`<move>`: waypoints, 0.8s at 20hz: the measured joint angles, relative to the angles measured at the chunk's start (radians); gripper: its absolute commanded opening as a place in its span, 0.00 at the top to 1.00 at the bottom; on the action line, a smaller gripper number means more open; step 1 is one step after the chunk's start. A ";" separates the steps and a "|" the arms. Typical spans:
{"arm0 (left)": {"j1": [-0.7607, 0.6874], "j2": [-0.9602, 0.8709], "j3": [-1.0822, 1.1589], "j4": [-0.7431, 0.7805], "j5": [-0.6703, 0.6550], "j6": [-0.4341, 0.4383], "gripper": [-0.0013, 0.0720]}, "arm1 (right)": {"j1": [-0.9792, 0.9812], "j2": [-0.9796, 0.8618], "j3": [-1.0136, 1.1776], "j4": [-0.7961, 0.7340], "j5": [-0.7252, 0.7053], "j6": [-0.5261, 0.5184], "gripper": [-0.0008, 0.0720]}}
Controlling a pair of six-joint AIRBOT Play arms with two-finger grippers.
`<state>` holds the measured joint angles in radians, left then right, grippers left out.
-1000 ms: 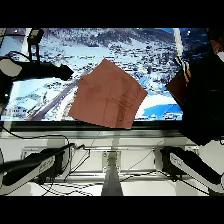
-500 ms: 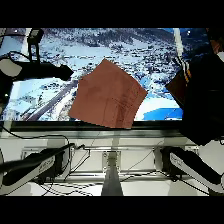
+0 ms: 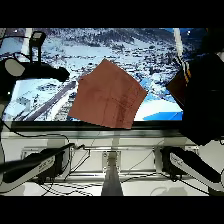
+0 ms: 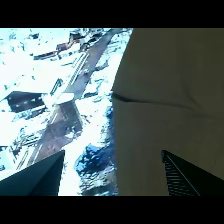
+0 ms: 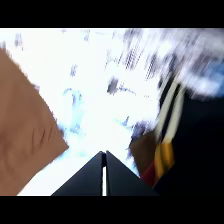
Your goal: Fold the clothes and pants, and hang the long-sleeved shirts on hangers.
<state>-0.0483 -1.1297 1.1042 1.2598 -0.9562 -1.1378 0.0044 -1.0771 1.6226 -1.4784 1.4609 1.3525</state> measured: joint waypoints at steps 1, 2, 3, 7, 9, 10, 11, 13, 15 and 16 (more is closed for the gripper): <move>0.001 -0.003 0.000 0.026 -0.001 0.000 0.13 | 0.000 0.003 -0.096 0.034 0.030 0.003 0.97; 0.005 -0.006 0.000 0.044 -0.002 -0.001 0.22 | 0.000 0.006 -0.194 0.086 0.034 0.005 0.97; 0.012 -0.008 0.000 0.059 -0.003 0.000 0.24 | 0.001 0.008 -0.308 0.159 0.018 0.006 0.97; 0.081 -0.013 0.000 0.094 -0.006 -0.016 0.24 | 0.030 0.013 -0.732 0.460 -0.159 0.009 0.34; 0.134 -0.018 0.000 0.100 -0.024 -0.024 0.24 | 0.064 0.012 -0.903 0.548 -0.256 0.010 0.33; 0.163 -0.025 0.000 0.102 -0.050 -0.026 0.24 | 0.085 0.009 -0.977 0.580 -0.299 0.016 0.33; 0.187 -0.035 -0.001 0.104 -0.077 -0.031 0.24 | 0.106 0.003 -1.034 0.603 -0.335 0.024 0.33; 0.236 -0.065 -0.011 0.101 -0.146 -0.033 0.24 | 0.149 -0.019 -1.120 0.636 -0.406 0.036 0.33; 0.280 -0.106 -0.032 0.058 -0.203 -0.033 0.24 | 0.182 -0.050 -1.167 0.673 -0.471 0.040 0.33; 0.298 -0.130 -0.047 0.018 -0.228 -0.033 0.24 | 0.192 -0.065 -1.181 0.705 -0.489 0.039 0.34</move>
<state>0.2501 -1.2598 1.0573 1.2778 -1.1839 -1.1709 0.1963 -1.1423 0.4419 -0.7738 0.9722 1.3918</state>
